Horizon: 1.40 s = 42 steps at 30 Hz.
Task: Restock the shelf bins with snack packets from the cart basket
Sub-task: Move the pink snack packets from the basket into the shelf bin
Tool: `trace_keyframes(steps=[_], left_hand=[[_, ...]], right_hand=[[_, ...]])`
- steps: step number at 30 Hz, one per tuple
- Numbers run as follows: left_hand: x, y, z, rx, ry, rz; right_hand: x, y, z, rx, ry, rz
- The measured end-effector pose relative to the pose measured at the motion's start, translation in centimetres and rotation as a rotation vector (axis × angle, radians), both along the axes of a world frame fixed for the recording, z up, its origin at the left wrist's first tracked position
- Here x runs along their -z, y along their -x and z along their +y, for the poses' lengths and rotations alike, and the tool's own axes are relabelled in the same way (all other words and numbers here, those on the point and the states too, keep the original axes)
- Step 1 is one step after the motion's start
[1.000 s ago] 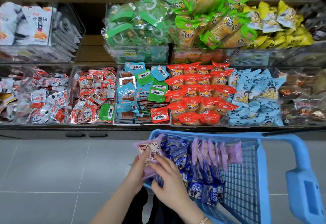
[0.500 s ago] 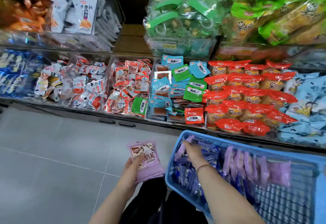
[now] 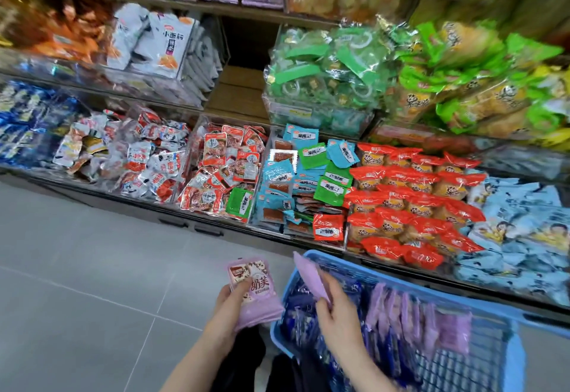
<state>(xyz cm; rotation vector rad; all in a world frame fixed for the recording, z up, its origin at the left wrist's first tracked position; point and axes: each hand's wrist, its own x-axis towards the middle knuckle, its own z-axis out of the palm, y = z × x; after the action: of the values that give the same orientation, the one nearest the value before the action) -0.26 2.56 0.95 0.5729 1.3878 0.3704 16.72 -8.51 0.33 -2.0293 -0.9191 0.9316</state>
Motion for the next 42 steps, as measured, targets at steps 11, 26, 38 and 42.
trace_keyframes(steps=[11,26,38,42], left_hand=[[-4.9,1.0,4.3,0.157,-0.063,-0.387],[-9.9,14.6,19.1,0.219,-0.273,-0.364],[-10.9,12.8,28.3,0.134,-0.136,-0.368],[-12.3,9.5,32.1,0.028,-0.135,-0.357]], right_hand=[[-7.1,3.8,6.6,-0.387,-0.285,-0.158],[-10.4,18.2,21.2,0.105,-0.056,0.385],[-12.4,15.9,28.6,0.243,-0.101,0.602],[-12.2,13.2,32.8,0.364,-0.096,0.763]])
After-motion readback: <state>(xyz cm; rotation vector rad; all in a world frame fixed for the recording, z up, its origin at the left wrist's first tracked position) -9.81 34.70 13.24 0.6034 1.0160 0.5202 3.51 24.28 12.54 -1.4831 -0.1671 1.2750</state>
